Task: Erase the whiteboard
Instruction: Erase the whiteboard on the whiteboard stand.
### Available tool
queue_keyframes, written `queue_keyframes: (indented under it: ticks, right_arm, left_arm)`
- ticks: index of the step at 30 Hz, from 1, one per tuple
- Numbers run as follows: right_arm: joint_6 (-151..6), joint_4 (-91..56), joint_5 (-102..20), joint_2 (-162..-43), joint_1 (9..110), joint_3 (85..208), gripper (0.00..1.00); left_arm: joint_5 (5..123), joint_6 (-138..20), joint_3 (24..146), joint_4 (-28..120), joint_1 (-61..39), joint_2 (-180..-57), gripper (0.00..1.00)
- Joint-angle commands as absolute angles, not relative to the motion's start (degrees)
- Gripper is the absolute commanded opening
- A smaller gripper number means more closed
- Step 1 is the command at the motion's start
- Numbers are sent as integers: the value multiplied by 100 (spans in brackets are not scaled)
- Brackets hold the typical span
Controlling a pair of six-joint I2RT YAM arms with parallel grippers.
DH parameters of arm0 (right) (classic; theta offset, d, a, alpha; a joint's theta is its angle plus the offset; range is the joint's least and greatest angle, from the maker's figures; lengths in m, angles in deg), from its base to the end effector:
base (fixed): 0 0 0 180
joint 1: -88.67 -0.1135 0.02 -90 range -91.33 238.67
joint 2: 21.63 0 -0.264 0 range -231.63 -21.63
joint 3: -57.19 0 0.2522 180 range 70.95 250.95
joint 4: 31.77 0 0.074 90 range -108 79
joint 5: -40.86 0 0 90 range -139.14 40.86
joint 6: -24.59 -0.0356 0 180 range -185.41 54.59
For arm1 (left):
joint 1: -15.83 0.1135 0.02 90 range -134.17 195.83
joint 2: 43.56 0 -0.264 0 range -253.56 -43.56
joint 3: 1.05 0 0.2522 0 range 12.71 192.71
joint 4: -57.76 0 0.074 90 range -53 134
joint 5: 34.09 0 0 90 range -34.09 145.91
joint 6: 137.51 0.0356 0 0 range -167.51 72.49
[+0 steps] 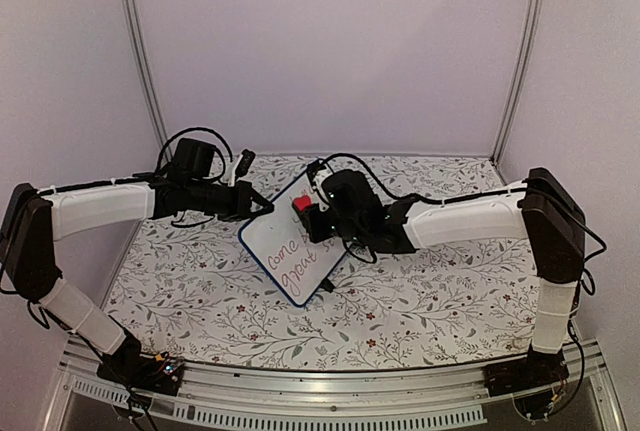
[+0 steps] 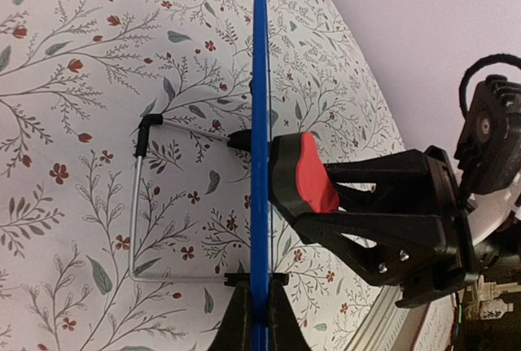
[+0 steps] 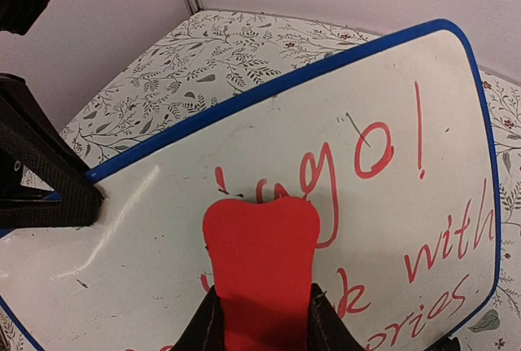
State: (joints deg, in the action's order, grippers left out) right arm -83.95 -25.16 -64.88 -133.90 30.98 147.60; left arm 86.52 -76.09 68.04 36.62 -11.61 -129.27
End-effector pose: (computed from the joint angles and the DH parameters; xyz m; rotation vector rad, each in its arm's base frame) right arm 0.2483 0.3746 0.2123 -0.5368 2.0217 0.5393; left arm 0.2798 -0.1657 0.2405 0.2909 2.3445 -1.1049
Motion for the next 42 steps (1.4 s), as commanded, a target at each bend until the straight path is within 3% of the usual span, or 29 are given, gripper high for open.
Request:
queue_keyframes:
  ticks: [1, 16, 42]
  right_arm:
    - [-8260, -2374, -6448, -13639, 3128, 15086, 23]
    - [-8122, -2203, -6645, -13826, 3190, 15575, 24]
    - [-8458, -2559, -6335, -13348, 3101, 14229, 23]
  left_arm:
    - [8982, -7552, 6834, 3797, -1284, -12704, 0]
    - [8984, -7539, 6835, 3799, -1275, -12679, 0]
    - [8974, -7540, 6834, 3799, -1277, -12679, 0]
